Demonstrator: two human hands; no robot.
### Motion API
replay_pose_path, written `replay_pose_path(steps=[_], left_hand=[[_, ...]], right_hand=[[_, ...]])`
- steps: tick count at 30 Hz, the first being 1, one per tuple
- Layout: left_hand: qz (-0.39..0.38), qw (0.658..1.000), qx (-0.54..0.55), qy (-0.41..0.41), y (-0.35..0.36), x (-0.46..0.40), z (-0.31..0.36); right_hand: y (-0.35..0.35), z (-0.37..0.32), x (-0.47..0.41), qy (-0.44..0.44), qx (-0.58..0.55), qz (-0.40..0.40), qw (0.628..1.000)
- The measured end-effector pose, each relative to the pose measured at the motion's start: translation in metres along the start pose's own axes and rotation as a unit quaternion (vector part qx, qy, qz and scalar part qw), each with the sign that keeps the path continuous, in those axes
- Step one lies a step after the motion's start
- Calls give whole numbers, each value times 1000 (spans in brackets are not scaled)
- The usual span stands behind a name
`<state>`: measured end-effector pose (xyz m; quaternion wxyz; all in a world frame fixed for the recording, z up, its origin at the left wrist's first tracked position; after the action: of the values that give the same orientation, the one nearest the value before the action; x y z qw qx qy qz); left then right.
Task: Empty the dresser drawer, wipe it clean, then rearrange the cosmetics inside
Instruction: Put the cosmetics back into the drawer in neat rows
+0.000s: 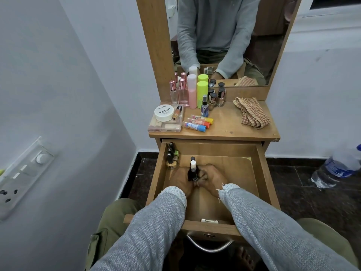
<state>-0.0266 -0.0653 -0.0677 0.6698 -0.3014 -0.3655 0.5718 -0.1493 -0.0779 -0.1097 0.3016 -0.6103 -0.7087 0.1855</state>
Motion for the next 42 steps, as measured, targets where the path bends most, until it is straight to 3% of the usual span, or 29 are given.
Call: replay_pose_path(steps=[8, 17, 32, 37, 42], left_hand=[[-13, 993, -28, -115, -2, -2, -18], [6, 988, -14, -153, 0, -1, -20], [-6, 988, -3, -152, -2, 1, -17], [-6, 989, -10, -147, -1, 1, -17], [-6, 989, -13, -145, 1, 1, -18]], right_hand=[[4, -17, -5, -47, -4, 46, 998], [9, -42, -16, -28, -43, 53, 997], [23, -32, -26, -37, -64, 73, 995], [24, -33, -29, -15, -21, 72, 997], [29, -29, -34, -13, -77, 74, 994]])
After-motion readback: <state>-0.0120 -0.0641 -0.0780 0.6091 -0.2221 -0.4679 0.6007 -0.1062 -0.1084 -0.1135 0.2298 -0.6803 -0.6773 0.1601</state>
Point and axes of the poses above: each hand's wrist, its own x-axis away from the middle knuckle, its own y-axis out of the palm, z = x × y, the point moved 3 cm from there along -x, towards the middle knuckle, and after that the axes turned 5 degrees about z, right-handed, at the moved point
